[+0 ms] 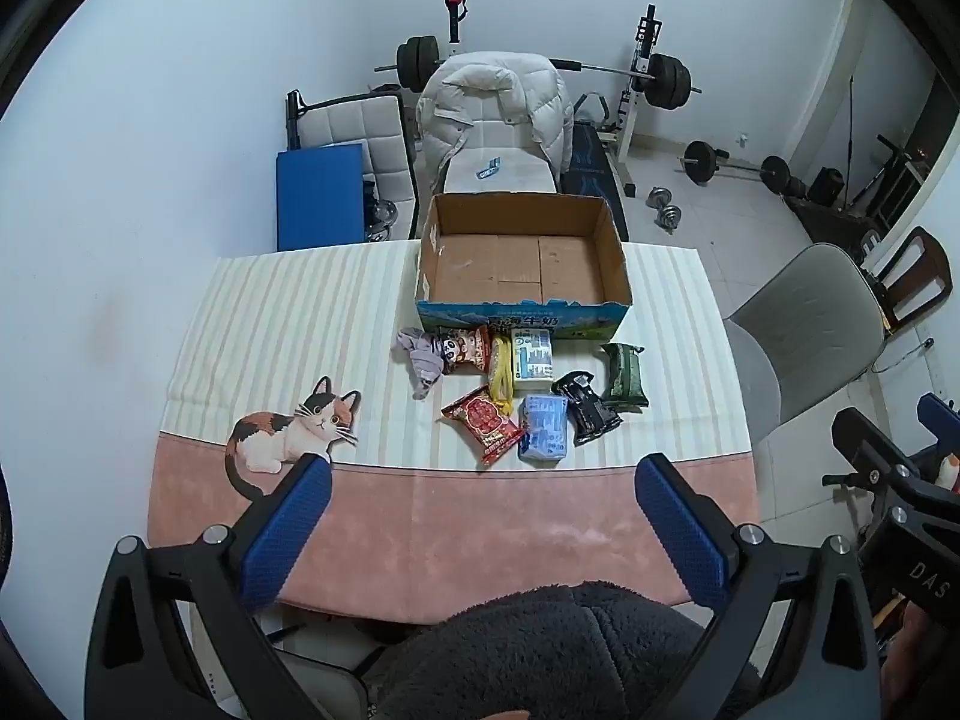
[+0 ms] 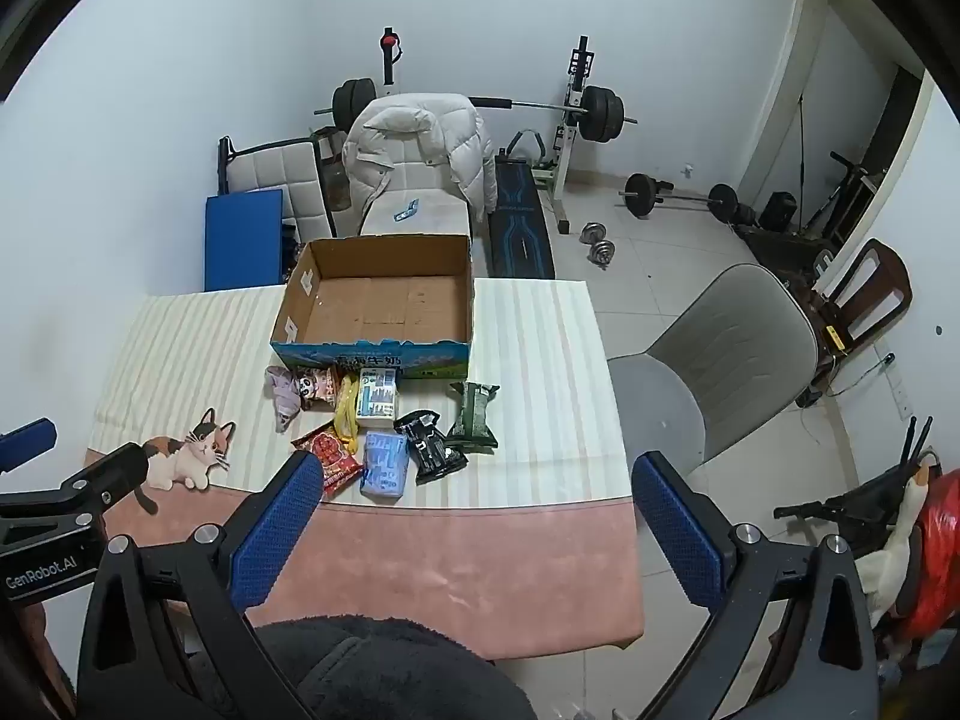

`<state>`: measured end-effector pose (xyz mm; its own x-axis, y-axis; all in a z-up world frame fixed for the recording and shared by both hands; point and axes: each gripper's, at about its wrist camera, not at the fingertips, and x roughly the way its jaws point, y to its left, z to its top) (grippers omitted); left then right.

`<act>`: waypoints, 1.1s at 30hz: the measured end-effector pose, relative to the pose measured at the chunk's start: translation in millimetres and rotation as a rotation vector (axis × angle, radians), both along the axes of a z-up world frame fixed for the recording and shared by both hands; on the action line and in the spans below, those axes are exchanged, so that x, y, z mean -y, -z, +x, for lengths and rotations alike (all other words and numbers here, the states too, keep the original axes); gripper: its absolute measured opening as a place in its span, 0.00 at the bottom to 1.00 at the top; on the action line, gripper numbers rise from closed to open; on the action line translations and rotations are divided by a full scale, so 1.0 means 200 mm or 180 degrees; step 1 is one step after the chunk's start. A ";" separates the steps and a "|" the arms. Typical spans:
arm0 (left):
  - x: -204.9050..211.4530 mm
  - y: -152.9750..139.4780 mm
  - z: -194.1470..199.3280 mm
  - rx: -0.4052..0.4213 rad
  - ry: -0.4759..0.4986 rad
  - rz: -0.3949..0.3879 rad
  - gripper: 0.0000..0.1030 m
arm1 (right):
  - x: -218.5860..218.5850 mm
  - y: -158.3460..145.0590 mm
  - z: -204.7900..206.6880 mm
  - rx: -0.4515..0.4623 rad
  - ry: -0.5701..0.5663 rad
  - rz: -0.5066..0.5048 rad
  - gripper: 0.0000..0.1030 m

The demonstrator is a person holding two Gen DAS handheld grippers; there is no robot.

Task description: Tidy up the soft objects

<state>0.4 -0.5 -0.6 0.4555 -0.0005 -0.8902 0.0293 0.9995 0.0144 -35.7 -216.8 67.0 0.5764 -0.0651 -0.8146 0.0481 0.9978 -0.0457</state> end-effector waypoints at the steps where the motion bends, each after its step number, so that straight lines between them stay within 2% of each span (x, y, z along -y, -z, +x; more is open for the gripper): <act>1: -0.01 0.00 0.00 0.0030 -0.0010 -0.0084 1.00 | 0.01 0.00 0.00 -0.0018 -0.0002 0.0021 1.00; 33: 0.03 -0.01 0.01 -0.0001 -0.0004 -0.0010 1.00 | 0.11 -0.02 0.01 0.0022 0.0024 0.0130 1.00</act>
<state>2.0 -6.7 1.8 0.4551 -0.0027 -0.8904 0.0280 0.9995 0.0113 -33.5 -239.1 70.3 0.5817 -0.0362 -0.8126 0.0557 0.9984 -0.0046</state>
